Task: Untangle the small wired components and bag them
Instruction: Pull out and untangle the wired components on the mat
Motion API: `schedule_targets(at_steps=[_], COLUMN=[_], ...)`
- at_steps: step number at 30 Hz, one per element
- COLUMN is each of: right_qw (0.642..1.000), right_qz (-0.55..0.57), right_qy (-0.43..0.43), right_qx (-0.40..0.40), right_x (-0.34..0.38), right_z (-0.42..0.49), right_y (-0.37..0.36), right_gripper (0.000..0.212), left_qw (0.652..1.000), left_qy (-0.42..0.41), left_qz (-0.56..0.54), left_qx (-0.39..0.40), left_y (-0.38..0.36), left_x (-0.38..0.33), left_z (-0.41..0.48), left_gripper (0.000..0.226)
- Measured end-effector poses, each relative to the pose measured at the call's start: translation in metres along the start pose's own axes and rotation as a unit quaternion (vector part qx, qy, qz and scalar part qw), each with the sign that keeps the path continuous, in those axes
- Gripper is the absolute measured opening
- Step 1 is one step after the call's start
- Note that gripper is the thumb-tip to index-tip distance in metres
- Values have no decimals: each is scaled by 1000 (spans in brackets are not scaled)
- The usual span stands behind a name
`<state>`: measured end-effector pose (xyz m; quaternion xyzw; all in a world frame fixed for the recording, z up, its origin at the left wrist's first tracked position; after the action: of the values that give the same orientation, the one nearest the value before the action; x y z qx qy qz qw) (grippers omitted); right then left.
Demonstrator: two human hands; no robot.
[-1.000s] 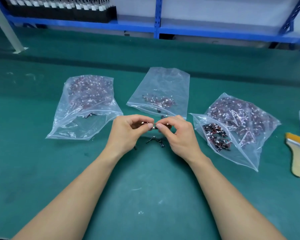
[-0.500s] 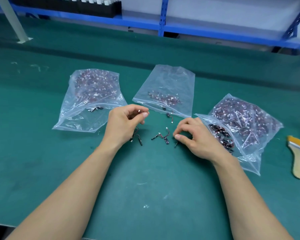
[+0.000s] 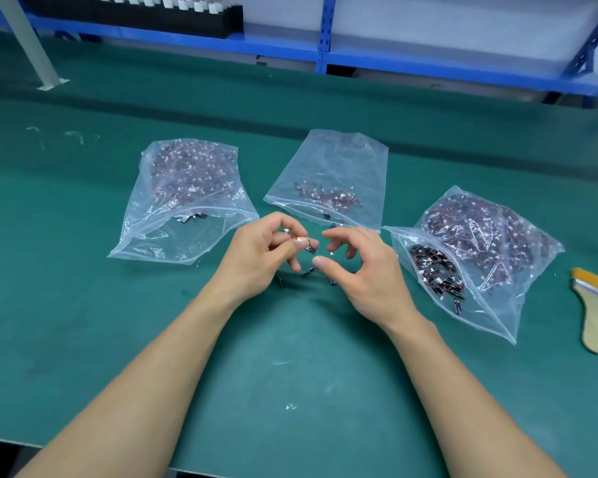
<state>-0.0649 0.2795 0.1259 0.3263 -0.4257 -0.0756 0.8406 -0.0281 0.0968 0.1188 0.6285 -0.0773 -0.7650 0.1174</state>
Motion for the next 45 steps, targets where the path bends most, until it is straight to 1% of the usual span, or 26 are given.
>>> schedule_targets(at_steps=[4, 9, 14, 18, 23, 26, 30, 31, 33, 35, 38, 41, 43, 45], right_qw=[1000, 999, 993, 990, 997, 998, 998, 998, 997, 995, 995, 996, 994, 995], right_qz=[11, -34, -90, -114, -64, -56, -47, -38, -8, 37, 59, 36, 32, 29], right_qy=[16, 34, 65, 72, 27, -2, -18, -25, -48, -63, -57, -63, -77, -72], right_qx=[-10, -5, -34, -45, -19, -12, -33, -43, -62, -72, -59, -59, -66, -64], right_x=[5, 5, 10, 11, 8, 4, 0, -1, -5, -7, -7, -8, -8, -7], right_z=[-2, -4, -5, -5, -5, -5, -4, -4, -3, -3, -2, -1, -1, -2], right_y=[-7, -8, -10, -8, -11, -13, -8, -7, -5, -3, -2, -3, -3, -2], right_gripper=[11, 11, 7, 4, 6, 9, 11, 11, 12, 14, 34, 32, 28, 26], left_qw=[1000, 999, 1000, 999, 1000, 1000, 1000, 1000, 1000, 1000, 999, 998, 997, 996], left_qy=[3, 13, 11, 16, 8, -5, -14, -10, 1, -5, -9, -9, -20, -29], left_qz=[17, 15, -7, -23, -11, 6, 5, 7, 5, 17, 22, 38, 68, 80], left_qx=[23, 30, 25, 18, 13, 0, 0, 3, 4, 7, 32, 39, 25, 7], left_y=[-4, -3, -2, -2, 1, 1, 7, 9, 14, 19, 24, 29, 33, 35], left_x=[0, 1, -1, -3, -4, -4, -4, -4, -3, -2, -1, 1, 2, 2], left_z=[-4, -10, -13, -14, -13, -15, -14, -14, -14, -14, -14, -15, -15, -14], left_gripper=[5, 6, 13, 12, 15, 15, 29, 28, 20, 16, 13, 8, 7, 8])
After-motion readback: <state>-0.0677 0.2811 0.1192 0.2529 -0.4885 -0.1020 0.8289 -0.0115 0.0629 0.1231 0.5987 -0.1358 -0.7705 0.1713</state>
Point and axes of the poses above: each hand's wrist, its own z-axis towards the middle knuckle, its own y-axis out of the back of the hand, x = y × z, the point moved 3 cm from there along z, towards the middle knuckle, and after that the axes turned 4 degrees about x, right-handed, at the moved point
